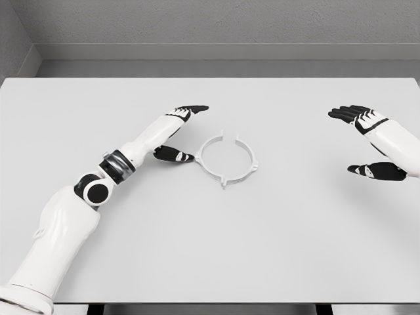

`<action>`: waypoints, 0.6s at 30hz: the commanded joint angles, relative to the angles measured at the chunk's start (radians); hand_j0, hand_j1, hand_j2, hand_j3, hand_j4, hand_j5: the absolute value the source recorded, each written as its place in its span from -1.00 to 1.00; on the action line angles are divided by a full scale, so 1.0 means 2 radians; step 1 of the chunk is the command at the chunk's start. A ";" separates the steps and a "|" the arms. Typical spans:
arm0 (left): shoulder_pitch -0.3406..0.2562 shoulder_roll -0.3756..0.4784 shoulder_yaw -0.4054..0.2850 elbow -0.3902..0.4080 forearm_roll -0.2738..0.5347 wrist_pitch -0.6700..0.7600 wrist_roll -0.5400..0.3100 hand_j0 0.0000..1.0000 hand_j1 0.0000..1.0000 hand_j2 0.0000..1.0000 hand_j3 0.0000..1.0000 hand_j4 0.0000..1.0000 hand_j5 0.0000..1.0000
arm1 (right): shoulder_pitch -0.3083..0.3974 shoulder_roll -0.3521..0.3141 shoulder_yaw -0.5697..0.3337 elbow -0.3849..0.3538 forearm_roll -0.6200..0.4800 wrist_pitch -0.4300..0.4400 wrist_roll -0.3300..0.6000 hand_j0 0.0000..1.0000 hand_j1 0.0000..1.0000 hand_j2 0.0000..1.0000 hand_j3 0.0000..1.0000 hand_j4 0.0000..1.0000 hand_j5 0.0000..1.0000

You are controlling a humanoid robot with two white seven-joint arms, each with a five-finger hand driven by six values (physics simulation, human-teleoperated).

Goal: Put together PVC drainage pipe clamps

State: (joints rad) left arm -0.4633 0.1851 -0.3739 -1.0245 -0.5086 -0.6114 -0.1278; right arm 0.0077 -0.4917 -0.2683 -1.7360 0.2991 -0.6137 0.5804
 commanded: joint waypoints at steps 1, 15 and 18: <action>0.000 0.001 0.003 0.001 0.003 0.000 0.000 1.00 1.00 1.00 1.00 1.00 1.00 | 0.000 0.000 0.000 0.000 -0.004 0.001 0.000 1.00 1.00 1.00 1.00 1.00 1.00; -0.002 0.000 0.004 0.004 0.003 0.000 0.000 1.00 1.00 1.00 1.00 1.00 1.00 | 0.000 0.000 0.000 0.000 -0.005 0.001 0.000 1.00 1.00 1.00 1.00 1.00 1.00; -0.004 -0.004 0.002 0.011 0.003 0.000 0.000 1.00 1.00 1.00 1.00 1.00 1.00 | 0.000 0.000 0.000 -0.001 -0.005 0.001 0.000 1.00 1.00 1.00 1.00 1.00 1.00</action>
State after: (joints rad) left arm -0.4709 0.1803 -0.3693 -1.0077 -0.5098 -0.6114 -0.1278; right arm 0.0077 -0.4918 -0.2683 -1.7369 0.2976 -0.6137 0.5804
